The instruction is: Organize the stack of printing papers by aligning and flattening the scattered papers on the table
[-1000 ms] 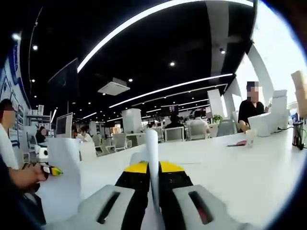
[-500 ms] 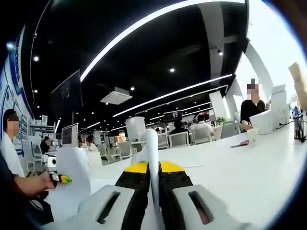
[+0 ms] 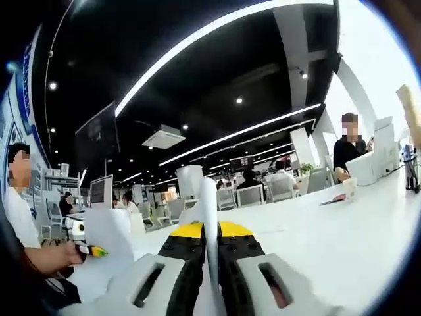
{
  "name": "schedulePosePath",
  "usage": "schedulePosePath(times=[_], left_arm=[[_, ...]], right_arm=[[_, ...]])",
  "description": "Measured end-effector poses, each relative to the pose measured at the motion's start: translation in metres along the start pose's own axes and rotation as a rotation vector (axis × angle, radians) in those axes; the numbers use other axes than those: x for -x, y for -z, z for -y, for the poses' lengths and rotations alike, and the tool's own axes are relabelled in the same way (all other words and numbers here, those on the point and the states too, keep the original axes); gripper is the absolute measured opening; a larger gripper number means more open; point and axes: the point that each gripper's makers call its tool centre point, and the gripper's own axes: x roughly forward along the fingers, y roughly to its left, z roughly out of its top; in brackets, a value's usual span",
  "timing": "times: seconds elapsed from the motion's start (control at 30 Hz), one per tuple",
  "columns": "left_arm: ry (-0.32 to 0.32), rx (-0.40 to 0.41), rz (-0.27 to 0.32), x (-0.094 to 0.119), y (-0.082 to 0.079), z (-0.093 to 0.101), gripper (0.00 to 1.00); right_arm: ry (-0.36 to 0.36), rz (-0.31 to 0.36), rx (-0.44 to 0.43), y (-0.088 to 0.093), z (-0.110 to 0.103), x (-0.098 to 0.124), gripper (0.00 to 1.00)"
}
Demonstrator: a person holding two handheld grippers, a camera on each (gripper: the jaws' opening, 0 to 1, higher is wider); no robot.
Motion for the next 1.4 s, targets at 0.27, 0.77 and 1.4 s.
schedulePosePath(times=[0.27,0.77,1.4], left_arm=[[0.000,-0.005,-0.003,0.000,0.000,0.001,0.06],[0.007,-0.012,-0.010,-0.001,0.001,0.004,0.06],[0.012,-0.009,-0.005,0.000,0.001,0.004,0.07]], right_arm=[[-0.010,0.008,0.004,-0.006,-0.007,0.002,0.02],[-0.037,0.029,0.010,-0.024,-0.021,0.006,0.02],[-0.069,0.045,0.037,-0.046,-0.036,0.007,0.02]])
